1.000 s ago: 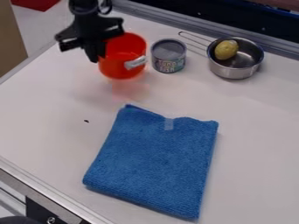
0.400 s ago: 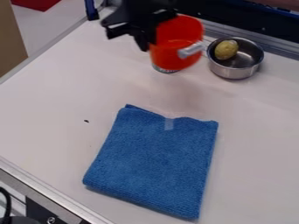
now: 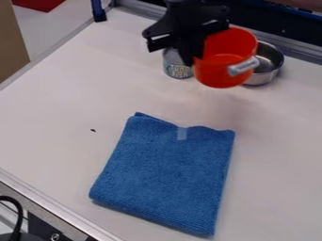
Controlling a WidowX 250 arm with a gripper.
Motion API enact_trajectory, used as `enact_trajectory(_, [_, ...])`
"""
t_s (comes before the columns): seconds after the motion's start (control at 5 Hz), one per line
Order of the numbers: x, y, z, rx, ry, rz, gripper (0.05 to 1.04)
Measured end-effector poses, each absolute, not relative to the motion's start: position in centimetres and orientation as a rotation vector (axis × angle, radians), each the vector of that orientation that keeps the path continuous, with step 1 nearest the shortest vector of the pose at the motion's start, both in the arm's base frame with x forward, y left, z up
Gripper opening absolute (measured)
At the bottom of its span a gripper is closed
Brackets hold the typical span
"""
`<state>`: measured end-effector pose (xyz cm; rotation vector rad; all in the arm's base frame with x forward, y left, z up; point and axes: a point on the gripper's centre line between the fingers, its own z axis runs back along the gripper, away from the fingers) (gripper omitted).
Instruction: Move the red pot to the top right of the blue clothe
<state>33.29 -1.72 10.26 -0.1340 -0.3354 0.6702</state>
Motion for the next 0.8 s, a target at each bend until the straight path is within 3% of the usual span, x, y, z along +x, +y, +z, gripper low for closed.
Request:
enact_trajectory(0.4, [33.6,-4.5,6.4,-0.098,-0.367,0.635,0.054])
enact_trajectory(0.8, [33.9,-5.1,4.7,-0.078,-0.367,0.665,0.054])
